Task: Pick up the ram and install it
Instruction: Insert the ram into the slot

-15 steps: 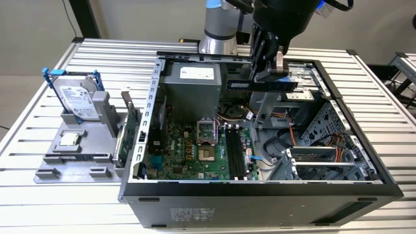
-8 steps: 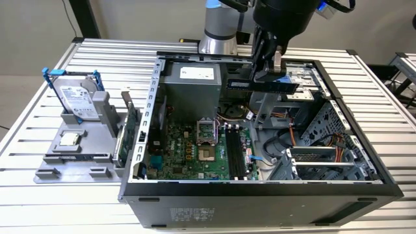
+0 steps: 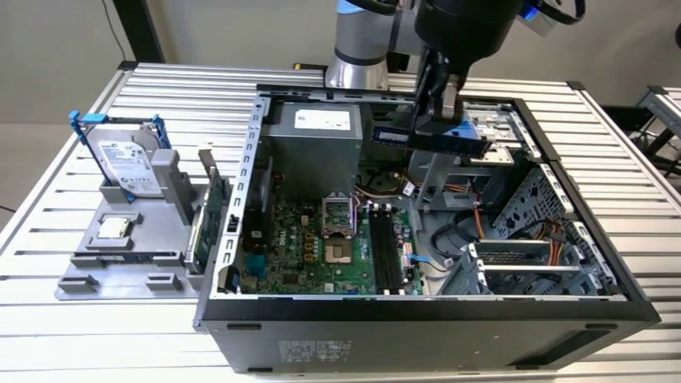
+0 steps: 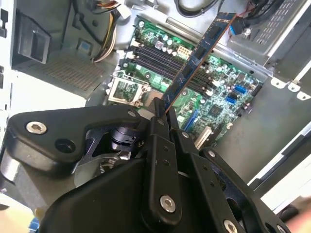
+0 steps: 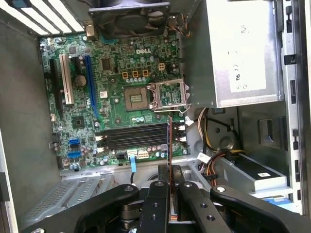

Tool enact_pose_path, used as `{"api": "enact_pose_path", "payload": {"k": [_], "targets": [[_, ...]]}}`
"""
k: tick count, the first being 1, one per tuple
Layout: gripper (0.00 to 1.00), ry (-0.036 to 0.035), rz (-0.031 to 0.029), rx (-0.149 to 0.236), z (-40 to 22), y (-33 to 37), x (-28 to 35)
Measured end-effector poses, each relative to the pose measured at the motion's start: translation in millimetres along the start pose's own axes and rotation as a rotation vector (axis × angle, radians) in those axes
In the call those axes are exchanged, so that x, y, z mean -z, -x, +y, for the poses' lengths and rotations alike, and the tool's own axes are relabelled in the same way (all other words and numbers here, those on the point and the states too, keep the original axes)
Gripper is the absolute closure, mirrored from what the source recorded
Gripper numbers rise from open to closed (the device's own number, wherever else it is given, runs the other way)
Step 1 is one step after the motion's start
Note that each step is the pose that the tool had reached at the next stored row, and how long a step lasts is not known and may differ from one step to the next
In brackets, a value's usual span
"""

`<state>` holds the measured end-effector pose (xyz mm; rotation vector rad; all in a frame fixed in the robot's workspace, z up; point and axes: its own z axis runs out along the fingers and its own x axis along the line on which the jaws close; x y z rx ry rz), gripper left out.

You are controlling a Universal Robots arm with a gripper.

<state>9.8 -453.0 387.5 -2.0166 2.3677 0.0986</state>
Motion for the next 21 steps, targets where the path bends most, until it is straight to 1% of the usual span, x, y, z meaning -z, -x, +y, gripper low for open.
{"api": "enact_pose_path", "payload": {"k": [6, 14, 21], "targets": [[1.0, -0.0035, -0.0015, -0.055, 0.0, 0.0, 0.0], [1.0, -0.0038, -0.0017, -0.059, 0.0, 0.0, 0.0], [1.0, -0.0047, -0.0021, -0.073, 0.0, 0.0, 0.0]]}}
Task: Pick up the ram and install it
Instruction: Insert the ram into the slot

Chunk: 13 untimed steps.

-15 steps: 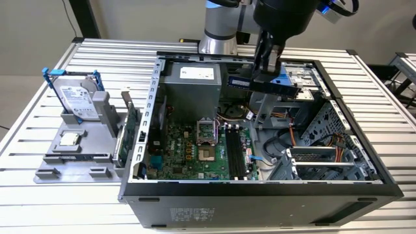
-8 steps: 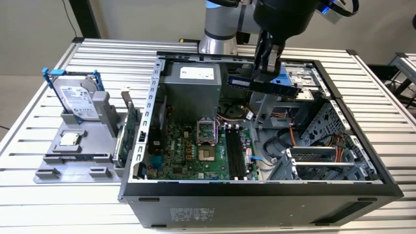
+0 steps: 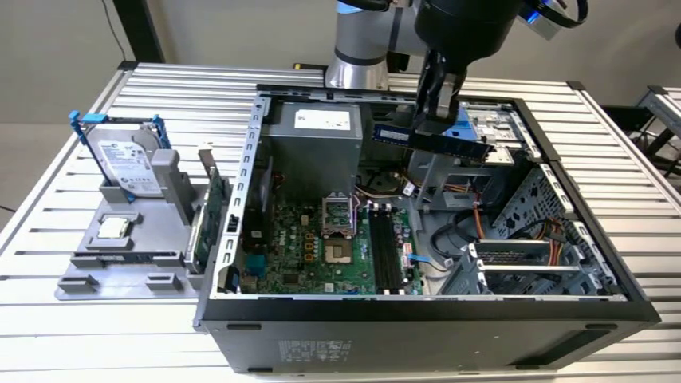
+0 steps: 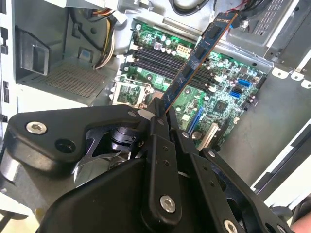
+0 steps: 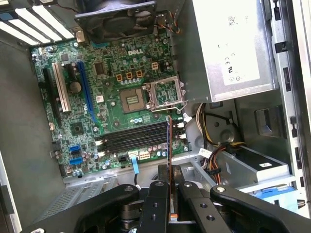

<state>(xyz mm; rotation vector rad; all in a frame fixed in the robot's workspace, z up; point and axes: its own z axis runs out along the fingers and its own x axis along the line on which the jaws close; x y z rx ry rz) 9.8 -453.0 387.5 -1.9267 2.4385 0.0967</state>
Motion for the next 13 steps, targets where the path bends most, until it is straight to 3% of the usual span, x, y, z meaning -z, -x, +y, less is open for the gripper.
{"api": "enact_pose_path", "payload": {"k": [13], "targets": [[1.0, -0.0001, -0.0001, -0.001, 0.0, 0.0, 0.0]]}}
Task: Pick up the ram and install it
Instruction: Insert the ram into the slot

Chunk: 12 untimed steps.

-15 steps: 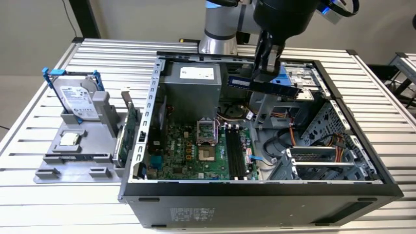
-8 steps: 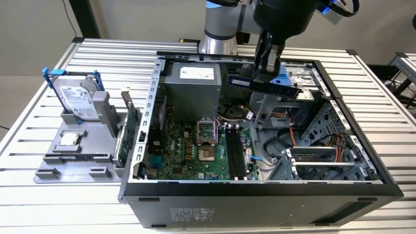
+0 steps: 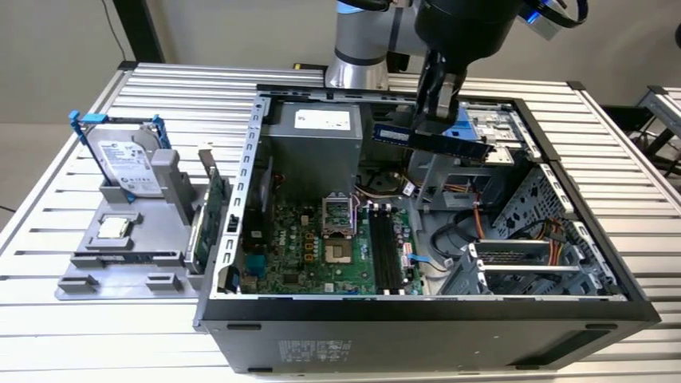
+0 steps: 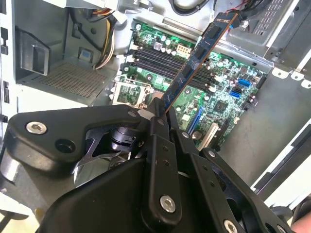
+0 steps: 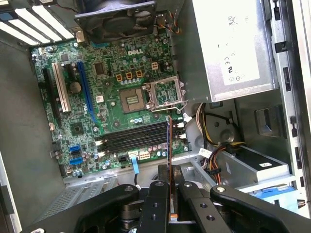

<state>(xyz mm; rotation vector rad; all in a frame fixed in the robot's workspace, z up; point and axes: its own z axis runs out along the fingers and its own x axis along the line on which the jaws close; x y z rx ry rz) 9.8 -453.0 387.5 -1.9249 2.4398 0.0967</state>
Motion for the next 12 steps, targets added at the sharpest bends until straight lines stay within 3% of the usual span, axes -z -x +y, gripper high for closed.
{"api": "enact_pose_path", "payload": {"k": [5, 12], "targets": [[1.0, -0.0012, -0.0005, -0.021, 0.0, 0.0, 0.0], [1.0, -0.006, -0.003, -0.113, 0.0, 0.0, 0.0]]}}
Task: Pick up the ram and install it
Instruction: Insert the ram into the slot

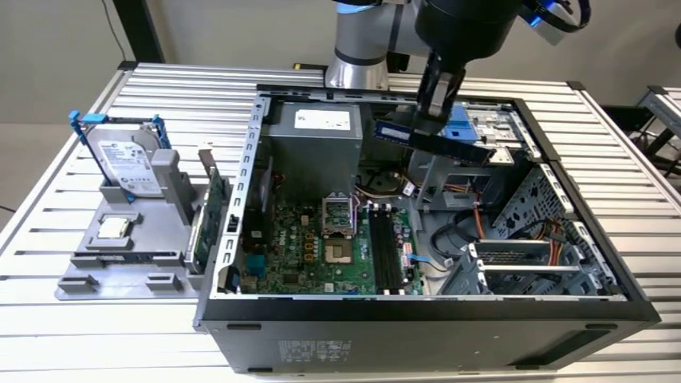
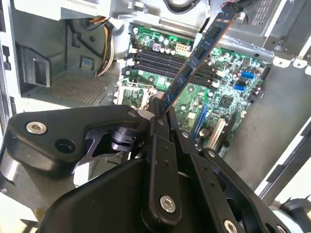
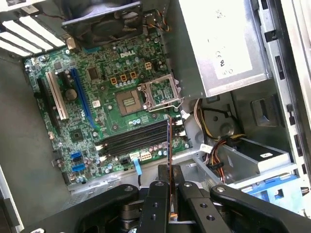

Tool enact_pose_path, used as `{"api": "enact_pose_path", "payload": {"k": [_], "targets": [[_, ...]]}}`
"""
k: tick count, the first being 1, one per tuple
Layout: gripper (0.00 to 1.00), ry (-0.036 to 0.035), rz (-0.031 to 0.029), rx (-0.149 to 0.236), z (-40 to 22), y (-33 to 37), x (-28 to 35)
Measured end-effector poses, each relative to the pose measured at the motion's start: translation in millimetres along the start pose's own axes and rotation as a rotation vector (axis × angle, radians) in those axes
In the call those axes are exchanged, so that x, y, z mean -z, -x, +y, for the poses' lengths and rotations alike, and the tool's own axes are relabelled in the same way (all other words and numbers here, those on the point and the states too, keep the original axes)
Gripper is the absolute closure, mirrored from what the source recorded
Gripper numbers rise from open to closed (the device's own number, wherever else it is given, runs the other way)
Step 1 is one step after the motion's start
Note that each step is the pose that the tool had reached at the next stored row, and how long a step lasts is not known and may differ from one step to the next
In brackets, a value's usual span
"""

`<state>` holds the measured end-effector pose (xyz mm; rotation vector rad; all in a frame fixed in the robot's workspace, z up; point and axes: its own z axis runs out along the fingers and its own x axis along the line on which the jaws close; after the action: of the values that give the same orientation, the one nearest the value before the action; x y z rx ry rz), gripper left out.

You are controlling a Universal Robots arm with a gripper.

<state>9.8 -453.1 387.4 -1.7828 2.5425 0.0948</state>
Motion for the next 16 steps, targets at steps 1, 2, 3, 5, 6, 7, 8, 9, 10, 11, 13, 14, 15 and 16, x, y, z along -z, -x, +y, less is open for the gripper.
{"api": "enact_pose_path", "payload": {"k": [1, 2, 3, 5, 6, 7, 8, 9, 10, 11, 13, 14, 15, 16], "targets": [[1.0, -0.0008, -0.0003, -0.014, 0.0, 0.0, 0.0], [1.0, -0.0015, -0.0007, -0.028, 0.0, 0.0, 0.0], [1.0, -0.0022, -0.0011, -0.042, 0.0, 0.0, 0.0], [1.0, -0.004, -0.002, -0.073, 0.0, 0.0, 0.0], [1.0, -0.0048, -0.0024, -0.088, 0.0, 0.0, 0.0], [1.0, -0.0057, -0.0028, -0.103, 0.0, 0.0, 0.0], [1.0, -0.0065, -0.0032, -0.118, 0.0, 0.0, 0.0], [1.0, -0.0074, -0.0034, -0.133, 0.0, 0.1, 0.1], [1.0, -0.0082, -0.0037, -0.148, 0.0, 0.1, 0.1], [1.0, -0.009, -0.0041, -0.163, 0.0, 0.1, 0.1], [1.0, -0.0106, -0.005, -0.194, 0.0, 0.0, 0.1], [1.0, -0.0116, -0.0055, -0.208, 0.0, 0.0, 0.1], [1.0, -0.0125, -0.006, -0.223, 0.0, 0.0, 0.0], [1.0, -0.0134, -0.0065, -0.238, 0.0, 0.0, 0.0]]}}
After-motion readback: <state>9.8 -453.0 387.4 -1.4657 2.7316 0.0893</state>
